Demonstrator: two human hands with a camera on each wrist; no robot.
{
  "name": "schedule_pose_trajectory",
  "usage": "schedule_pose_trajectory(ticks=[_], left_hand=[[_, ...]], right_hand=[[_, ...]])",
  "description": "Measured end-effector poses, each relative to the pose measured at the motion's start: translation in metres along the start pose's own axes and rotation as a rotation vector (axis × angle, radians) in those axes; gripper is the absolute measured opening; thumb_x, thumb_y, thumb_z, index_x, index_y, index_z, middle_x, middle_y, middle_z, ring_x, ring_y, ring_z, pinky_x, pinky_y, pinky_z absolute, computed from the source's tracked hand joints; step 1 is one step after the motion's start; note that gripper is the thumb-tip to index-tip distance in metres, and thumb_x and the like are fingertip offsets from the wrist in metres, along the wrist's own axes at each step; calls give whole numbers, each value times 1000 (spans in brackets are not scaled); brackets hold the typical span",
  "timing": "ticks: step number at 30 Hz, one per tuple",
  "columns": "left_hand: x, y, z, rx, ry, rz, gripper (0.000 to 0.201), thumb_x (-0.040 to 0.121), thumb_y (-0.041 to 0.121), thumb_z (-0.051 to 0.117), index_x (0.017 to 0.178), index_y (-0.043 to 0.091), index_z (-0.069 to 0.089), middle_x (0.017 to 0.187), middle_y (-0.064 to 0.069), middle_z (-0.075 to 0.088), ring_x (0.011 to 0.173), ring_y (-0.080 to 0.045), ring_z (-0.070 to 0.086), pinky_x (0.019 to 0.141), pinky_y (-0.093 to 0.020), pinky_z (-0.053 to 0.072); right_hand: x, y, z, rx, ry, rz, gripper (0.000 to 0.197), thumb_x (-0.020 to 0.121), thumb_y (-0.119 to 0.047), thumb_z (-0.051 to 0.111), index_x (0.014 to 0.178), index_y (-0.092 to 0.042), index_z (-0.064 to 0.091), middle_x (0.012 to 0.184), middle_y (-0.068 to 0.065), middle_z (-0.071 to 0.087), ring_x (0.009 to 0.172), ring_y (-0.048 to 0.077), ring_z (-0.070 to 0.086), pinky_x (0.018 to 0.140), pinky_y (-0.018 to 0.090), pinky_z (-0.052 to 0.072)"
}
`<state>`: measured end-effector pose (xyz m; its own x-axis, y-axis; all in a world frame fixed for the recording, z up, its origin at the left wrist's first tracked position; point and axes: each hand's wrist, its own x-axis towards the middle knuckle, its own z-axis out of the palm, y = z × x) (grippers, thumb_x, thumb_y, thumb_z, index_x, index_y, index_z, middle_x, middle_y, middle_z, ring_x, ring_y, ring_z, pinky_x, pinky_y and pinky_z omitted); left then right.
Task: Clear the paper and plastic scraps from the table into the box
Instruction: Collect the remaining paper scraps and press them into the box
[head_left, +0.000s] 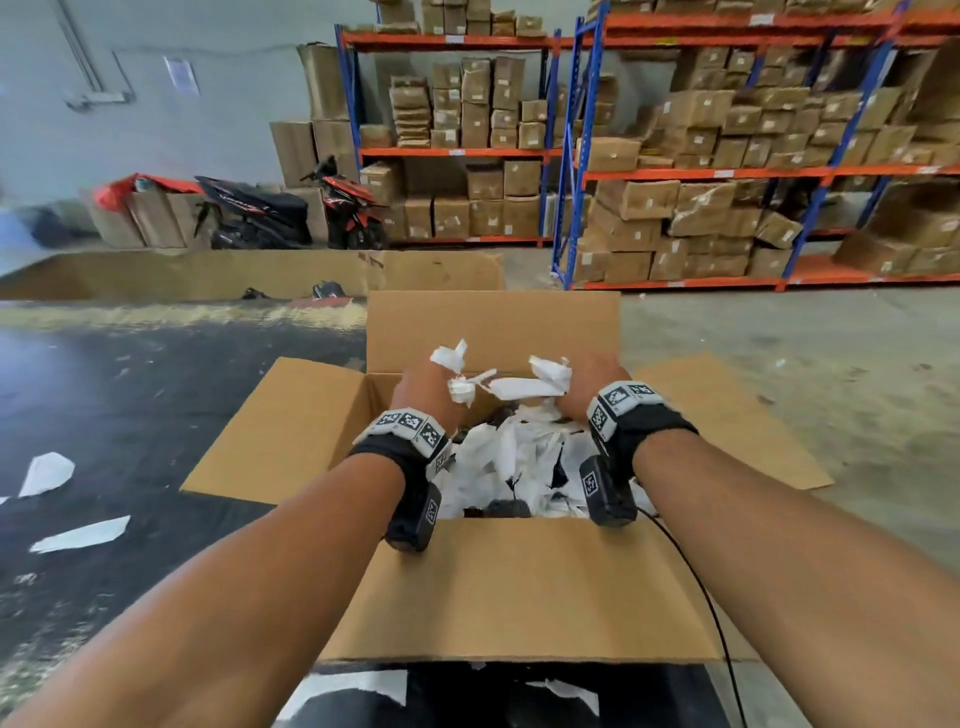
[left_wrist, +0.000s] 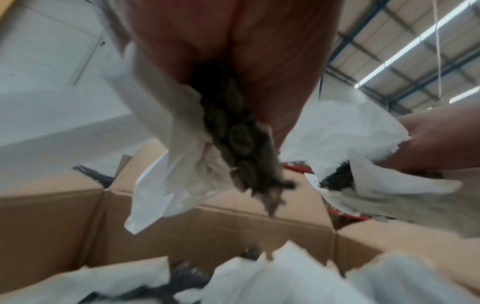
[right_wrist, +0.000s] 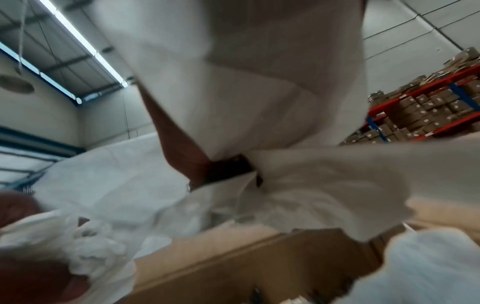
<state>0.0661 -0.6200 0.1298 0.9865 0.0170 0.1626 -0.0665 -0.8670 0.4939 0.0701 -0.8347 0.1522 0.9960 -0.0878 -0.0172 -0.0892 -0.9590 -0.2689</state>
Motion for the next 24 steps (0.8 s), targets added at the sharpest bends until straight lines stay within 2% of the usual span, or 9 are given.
schedule_pose_trajectory(ticks=[2,4,6,9,12,17,20,23,24], left_hand=[[8,-10,11,98,-178,-70,68,76,52,77,136,25,61,117,-7,68,100,-26,65,87,-36,56],[15,-17,19,288,-372,-135,127,46,93,69,155,39,33,156,-10,39,141,-36,40,112,-53,39],[21,-20,20,409,-448,-179,160,13,108,51,156,53,2,168,-11,2,152,-46,-1,115,-72,16],[24,-17,10,434,-480,-124,161,13,105,55,150,59,-16,166,-4,-27,148,-46,-26,106,-84,0],[31,-16,8,508,-501,-38,158,21,100,65,148,59,-20,163,-1,-35,148,-45,-28,104,-86,-2],[43,-26,48,584,-741,92,162,27,85,83,136,64,-35,161,-2,-39,148,-45,-27,112,-79,11],[51,-38,76,660,-822,108,168,8,94,73,120,66,-48,168,4,-20,154,-42,-5,115,-72,20],[58,-50,97,787,-872,101,175,11,97,70,144,51,-34,170,1,1,153,-37,16,118,-60,28],[61,-56,105,831,-898,68,173,18,96,72,153,42,-22,170,-4,5,152,-37,19,118,-58,29]], right_hand=[[11,5,13,-125,-173,-19,69,68,-50,79,121,-9,62,109,9,69,92,32,65,80,37,56],[18,10,21,-176,-323,-63,103,61,-64,78,144,-11,47,140,11,57,118,34,59,98,43,51],[24,13,20,-163,-442,-101,133,57,-73,81,160,-21,14,162,7,28,143,33,37,113,48,37],[36,13,14,-185,-497,-157,148,46,-81,80,158,-37,-7,167,7,0,152,35,15,118,55,25],[44,11,15,-221,-522,-225,149,39,-82,81,154,-49,-8,165,7,-20,152,40,5,116,64,24],[49,0,39,-407,-638,-297,146,45,-76,84,147,-57,-18,162,2,-29,151,44,-4,113,67,23],[58,-4,65,-484,-706,-333,155,36,-81,82,148,-52,-21,164,4,-23,153,37,0,117,60,23],[67,-1,83,-526,-706,-348,167,20,-103,55,159,-33,-6,167,13,0,151,35,15,118,50,28],[67,3,88,-540,-683,-344,162,27,-105,49,160,-27,-3,166,15,6,150,35,20,116,49,30]])
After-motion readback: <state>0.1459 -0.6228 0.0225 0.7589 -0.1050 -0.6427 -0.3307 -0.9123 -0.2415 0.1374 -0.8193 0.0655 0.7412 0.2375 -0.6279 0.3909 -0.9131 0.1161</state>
